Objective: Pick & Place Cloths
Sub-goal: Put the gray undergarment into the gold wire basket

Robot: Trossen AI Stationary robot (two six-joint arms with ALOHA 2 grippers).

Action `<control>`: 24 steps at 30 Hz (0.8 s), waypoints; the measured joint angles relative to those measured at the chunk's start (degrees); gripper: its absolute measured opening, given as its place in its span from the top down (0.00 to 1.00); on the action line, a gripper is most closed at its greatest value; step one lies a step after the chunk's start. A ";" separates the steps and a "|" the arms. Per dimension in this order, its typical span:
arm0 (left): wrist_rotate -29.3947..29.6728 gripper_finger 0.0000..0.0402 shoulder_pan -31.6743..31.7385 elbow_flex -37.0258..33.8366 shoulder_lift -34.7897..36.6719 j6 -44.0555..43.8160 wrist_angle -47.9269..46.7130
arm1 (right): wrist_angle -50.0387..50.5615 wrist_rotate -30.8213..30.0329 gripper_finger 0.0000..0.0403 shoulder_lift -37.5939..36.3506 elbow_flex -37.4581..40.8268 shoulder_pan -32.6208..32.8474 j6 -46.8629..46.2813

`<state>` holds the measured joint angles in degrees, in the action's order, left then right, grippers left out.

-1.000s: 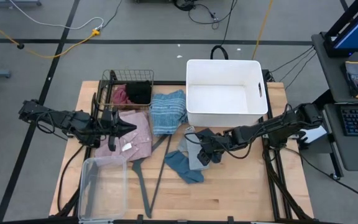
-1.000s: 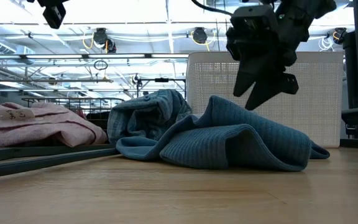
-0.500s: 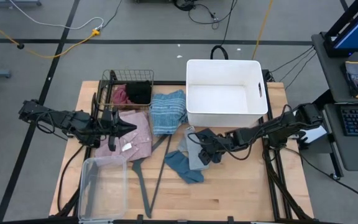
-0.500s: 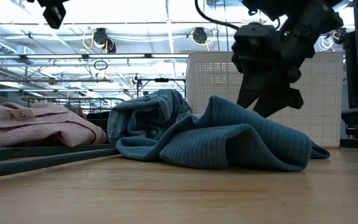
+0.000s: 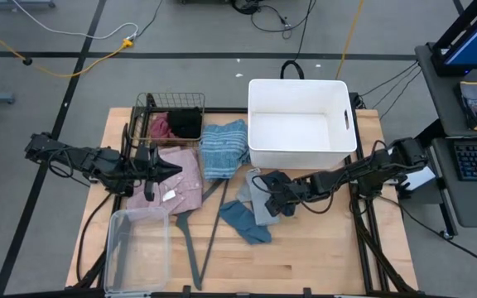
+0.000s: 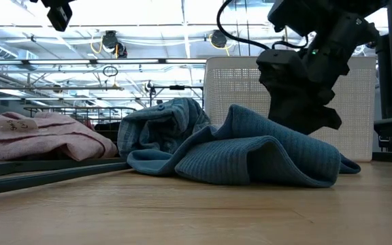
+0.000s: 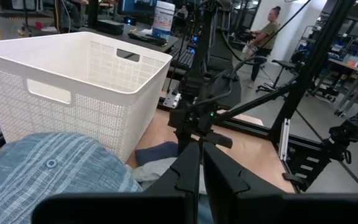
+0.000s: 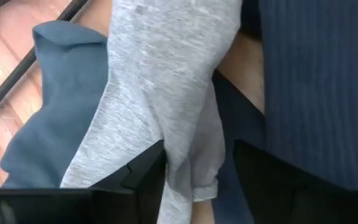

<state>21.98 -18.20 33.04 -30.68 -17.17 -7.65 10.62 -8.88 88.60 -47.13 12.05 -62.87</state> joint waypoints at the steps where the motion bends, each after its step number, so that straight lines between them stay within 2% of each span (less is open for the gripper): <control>1: 0.00 0.95 0.00 0.00 0.00 0.00 0.03 | -0.11 0.00 0.60 0.00 0.00 0.00 -0.11; 8: -0.01 0.95 0.00 0.00 0.00 -0.09 -0.01 | -4.65 0.17 0.85 0.02 0.00 0.01 -0.13; 12: -0.02 0.95 0.00 0.00 0.00 -0.26 -0.01 | -7.47 2.68 0.98 -0.06 -0.04 0.02 -0.09; 17: -0.43 0.95 0.00 0.00 0.00 -0.26 -0.03 | -9.06 3.22 0.98 -2.73 -0.04 0.02 -0.77; 24: -0.98 0.95 0.00 0.00 -0.02 -0.26 -0.05 | -10.05 2.86 0.99 -11.95 -0.04 0.02 4.10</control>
<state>20.99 -18.20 33.04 -30.70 -17.42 -7.70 0.57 -6.02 76.65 -47.18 12.08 -58.77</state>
